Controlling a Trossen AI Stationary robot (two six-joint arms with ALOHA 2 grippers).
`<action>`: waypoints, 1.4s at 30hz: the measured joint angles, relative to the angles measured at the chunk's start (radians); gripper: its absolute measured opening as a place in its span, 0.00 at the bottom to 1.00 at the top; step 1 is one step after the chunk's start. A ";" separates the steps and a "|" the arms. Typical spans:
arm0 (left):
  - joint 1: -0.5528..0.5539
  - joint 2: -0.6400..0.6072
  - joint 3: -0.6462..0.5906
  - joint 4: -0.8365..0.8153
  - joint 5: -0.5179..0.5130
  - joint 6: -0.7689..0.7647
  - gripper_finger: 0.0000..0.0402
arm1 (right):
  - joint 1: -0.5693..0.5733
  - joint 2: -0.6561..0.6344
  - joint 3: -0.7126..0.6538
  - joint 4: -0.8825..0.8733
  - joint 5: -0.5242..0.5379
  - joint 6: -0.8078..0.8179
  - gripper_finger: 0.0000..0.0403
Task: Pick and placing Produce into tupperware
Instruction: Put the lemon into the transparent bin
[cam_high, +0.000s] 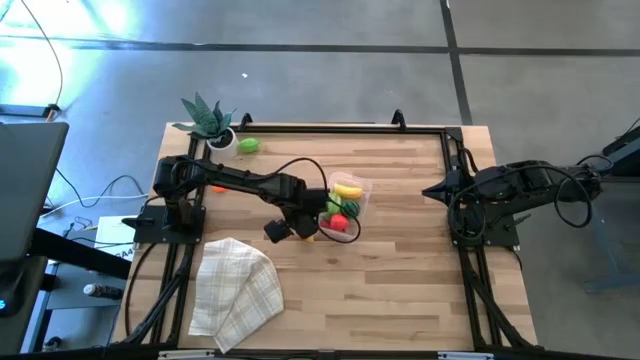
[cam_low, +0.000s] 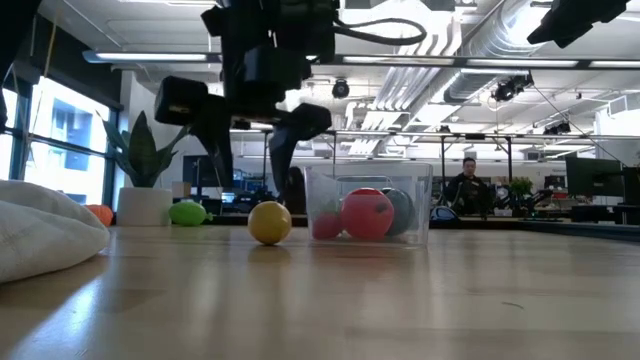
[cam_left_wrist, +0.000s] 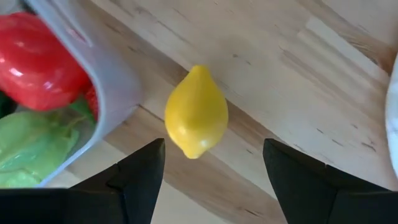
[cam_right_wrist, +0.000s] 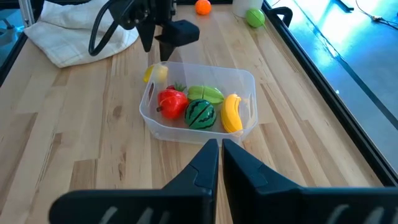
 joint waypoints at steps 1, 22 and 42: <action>0.000 0.000 -0.008 0.010 0.006 0.011 0.65 | 0.000 0.000 0.000 0.000 0.000 0.000 0.03; 0.000 0.001 -0.063 0.141 0.051 0.143 0.65 | 0.000 0.000 0.000 0.000 0.000 0.000 0.03; 0.000 0.010 -0.118 0.224 0.066 0.177 0.65 | 0.000 0.000 0.000 0.000 0.000 0.000 0.03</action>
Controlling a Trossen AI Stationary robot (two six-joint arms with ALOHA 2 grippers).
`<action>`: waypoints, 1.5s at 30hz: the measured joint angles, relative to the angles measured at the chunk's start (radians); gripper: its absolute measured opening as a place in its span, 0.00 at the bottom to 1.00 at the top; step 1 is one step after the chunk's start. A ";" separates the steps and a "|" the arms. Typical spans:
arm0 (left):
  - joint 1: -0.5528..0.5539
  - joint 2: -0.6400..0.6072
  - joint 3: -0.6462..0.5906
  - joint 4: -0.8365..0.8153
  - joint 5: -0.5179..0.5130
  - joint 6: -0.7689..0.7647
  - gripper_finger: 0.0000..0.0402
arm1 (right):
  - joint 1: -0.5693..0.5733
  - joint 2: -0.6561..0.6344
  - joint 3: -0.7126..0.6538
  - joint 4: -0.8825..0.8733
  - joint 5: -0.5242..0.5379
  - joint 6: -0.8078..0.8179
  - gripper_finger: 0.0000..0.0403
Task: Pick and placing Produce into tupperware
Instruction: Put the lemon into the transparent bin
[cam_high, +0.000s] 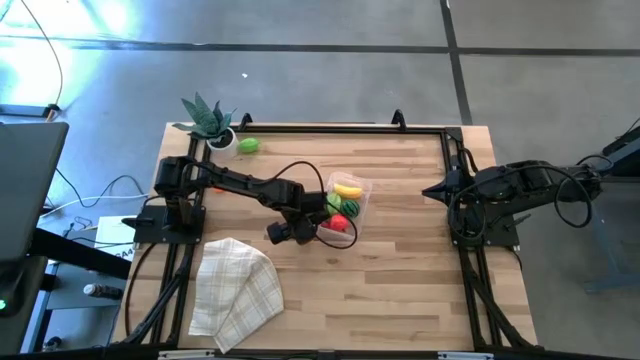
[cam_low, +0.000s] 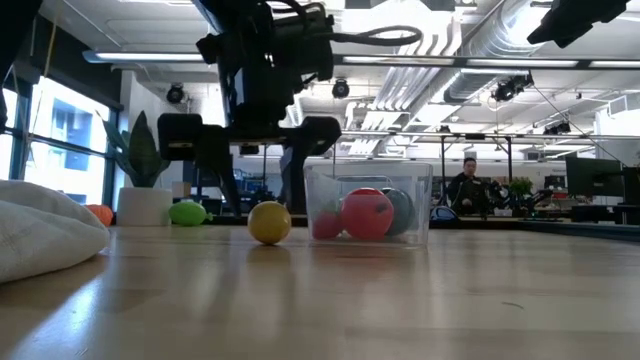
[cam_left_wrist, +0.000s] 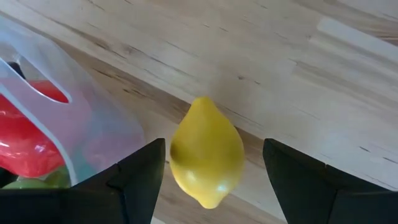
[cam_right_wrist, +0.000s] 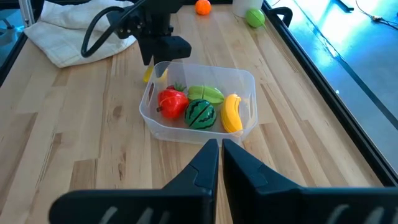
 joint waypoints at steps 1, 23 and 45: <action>0.000 0.000 0.000 0.003 0.000 0.001 0.65 | 0.000 0.000 0.000 0.000 0.000 0.000 0.03; 0.001 0.012 -0.005 0.026 -0.017 0.015 0.65 | 0.000 0.000 0.000 0.000 0.000 0.000 0.03; 0.000 0.012 -0.039 0.082 -0.036 0.008 0.65 | 0.000 0.000 0.000 0.000 0.000 0.000 0.03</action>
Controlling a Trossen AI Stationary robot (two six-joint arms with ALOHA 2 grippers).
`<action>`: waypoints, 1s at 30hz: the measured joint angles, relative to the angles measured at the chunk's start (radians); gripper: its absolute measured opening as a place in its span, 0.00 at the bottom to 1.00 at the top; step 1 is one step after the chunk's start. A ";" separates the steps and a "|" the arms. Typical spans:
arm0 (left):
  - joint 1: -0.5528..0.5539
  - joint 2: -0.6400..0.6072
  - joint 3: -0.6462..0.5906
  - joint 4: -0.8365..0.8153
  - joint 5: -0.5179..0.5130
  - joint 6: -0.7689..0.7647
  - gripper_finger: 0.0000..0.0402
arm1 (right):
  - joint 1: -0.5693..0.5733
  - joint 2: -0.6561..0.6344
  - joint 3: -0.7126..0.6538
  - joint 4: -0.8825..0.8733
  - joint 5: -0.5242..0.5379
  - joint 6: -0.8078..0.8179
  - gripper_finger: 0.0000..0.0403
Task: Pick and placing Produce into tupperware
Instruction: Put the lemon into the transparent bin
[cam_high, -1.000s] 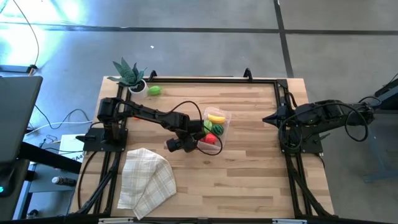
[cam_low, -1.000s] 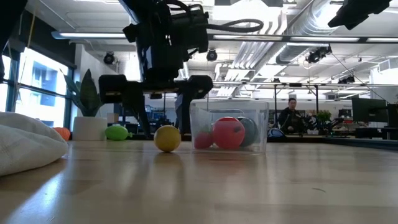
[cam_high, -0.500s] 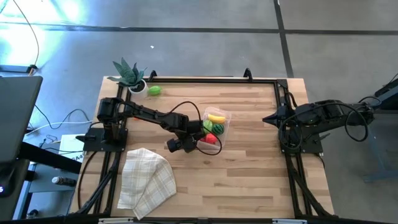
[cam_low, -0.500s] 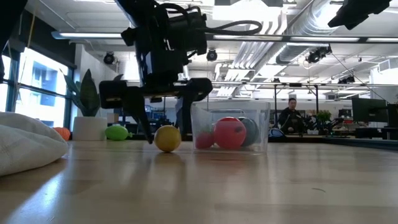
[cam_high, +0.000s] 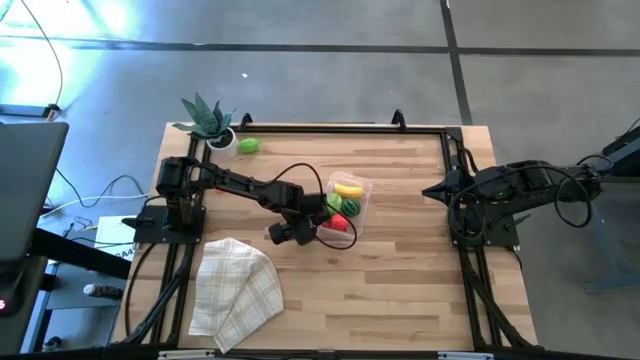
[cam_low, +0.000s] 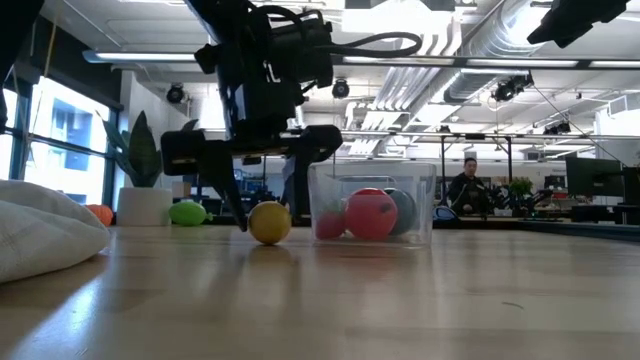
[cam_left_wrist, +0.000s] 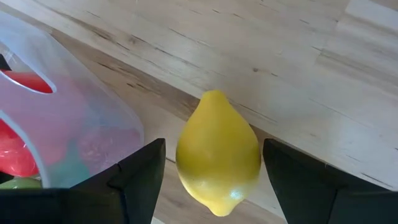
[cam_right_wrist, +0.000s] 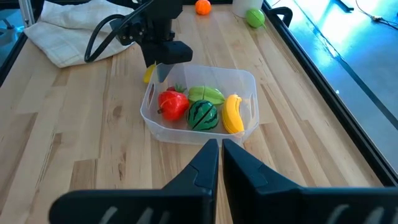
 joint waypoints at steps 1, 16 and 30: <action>0.000 0.000 0.000 0.000 0.000 0.000 0.65 | 0.000 0.000 0.000 0.000 0.000 0.000 0.03; 0.000 0.000 0.000 0.001 -0.003 -0.005 0.65 | 0.000 0.000 0.000 0.000 0.000 0.000 0.03; 0.000 0.000 0.000 0.001 -0.003 -0.013 0.59 | 0.000 0.000 0.000 0.000 0.000 0.000 0.03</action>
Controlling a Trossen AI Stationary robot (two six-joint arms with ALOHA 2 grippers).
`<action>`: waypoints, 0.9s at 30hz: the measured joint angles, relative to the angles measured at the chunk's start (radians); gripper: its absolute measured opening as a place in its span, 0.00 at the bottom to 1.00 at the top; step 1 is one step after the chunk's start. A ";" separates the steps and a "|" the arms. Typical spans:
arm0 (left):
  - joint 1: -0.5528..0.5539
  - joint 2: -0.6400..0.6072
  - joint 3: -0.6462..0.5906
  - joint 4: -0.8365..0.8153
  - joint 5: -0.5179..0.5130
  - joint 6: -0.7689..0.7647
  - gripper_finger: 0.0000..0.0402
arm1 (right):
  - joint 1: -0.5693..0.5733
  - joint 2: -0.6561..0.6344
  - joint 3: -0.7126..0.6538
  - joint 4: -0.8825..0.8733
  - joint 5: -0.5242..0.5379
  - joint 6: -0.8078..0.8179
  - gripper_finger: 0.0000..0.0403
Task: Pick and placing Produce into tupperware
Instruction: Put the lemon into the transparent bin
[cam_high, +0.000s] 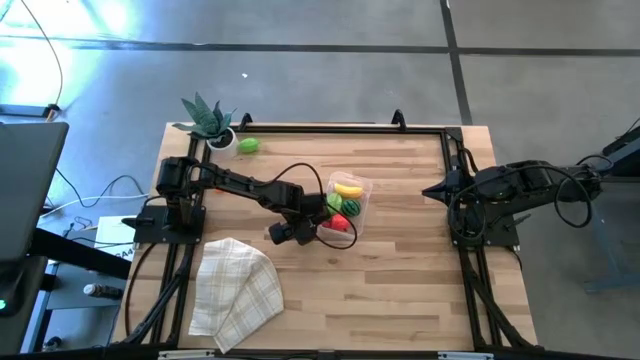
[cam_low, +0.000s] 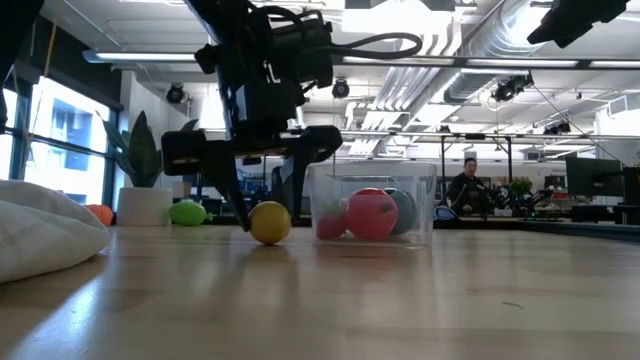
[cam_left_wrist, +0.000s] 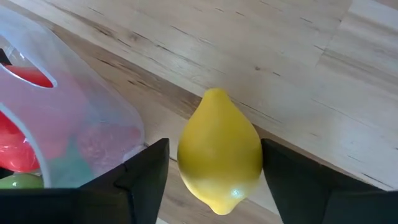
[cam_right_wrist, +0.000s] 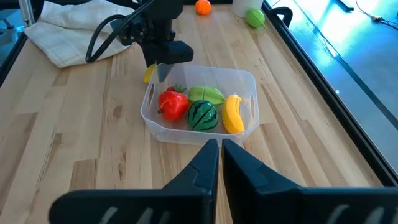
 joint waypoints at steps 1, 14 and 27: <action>0.000 0.000 0.000 -0.001 0.000 0.001 0.57 | 0.000 0.000 0.000 0.000 0.000 0.000 0.03; 0.000 0.000 0.000 -0.007 0.007 0.007 0.54 | 0.000 0.000 0.000 0.000 0.000 0.000 0.03; 0.000 0.000 0.000 -0.009 0.017 0.007 0.49 | 0.000 0.000 0.000 0.000 0.000 0.000 0.03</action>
